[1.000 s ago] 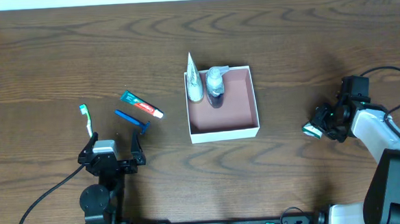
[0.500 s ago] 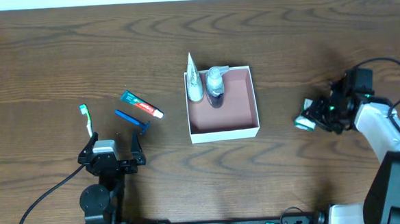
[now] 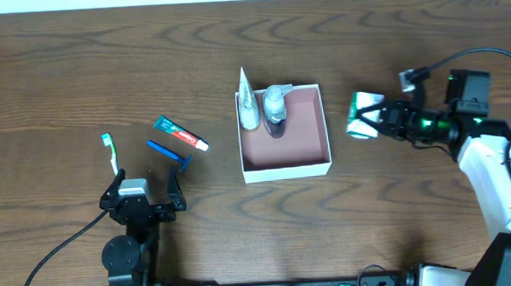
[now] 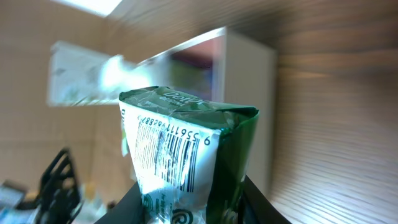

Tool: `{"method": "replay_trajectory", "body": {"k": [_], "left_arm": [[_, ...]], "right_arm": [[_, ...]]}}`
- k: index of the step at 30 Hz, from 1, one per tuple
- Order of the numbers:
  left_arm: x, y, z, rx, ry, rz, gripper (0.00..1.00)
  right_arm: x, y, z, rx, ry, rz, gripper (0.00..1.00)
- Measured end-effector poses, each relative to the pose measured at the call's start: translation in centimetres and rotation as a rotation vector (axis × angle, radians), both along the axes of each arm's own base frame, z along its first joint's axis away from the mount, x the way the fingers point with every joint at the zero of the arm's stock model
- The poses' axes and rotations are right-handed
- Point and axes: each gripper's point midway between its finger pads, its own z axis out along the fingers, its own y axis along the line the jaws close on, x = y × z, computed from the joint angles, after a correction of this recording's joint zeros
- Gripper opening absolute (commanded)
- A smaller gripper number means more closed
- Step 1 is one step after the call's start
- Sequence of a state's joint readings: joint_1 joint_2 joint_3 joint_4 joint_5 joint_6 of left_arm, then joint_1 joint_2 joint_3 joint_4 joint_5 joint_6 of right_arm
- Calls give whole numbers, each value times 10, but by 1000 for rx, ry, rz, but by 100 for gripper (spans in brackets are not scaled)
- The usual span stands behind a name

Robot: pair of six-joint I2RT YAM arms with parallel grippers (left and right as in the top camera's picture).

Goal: Pack container
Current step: 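Lift the soap package and carry it over the box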

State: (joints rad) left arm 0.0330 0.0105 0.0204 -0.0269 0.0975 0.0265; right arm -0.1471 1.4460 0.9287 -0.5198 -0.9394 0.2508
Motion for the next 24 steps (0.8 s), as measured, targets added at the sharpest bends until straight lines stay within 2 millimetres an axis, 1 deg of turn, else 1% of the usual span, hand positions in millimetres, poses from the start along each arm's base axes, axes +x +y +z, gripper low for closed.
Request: {"method": "replay_trajectory", "body": {"k": [5, 7, 10, 17, 21, 24], "left_arm": [[0, 0, 0, 0, 0, 0, 98], [0, 0, 0, 0, 0, 0, 98], [0, 0, 0, 0, 0, 0, 98], [0, 0, -1, 0, 3, 0, 98], [0, 0, -1, 0, 5, 0, 98], [0, 0, -1, 0, 5, 0, 98]], "right_arm": [[-11, 43, 10, 41, -46, 145, 16], [-18, 62, 11, 44, -54, 204, 16], [-28, 84, 10, 33, -51, 268, 17], [-40, 126, 3, -37, -61, 331, 16], [-43, 147, -3, -99, -57, 311, 16], [-42, 157, -8, -147, -50, 270, 16]]}}
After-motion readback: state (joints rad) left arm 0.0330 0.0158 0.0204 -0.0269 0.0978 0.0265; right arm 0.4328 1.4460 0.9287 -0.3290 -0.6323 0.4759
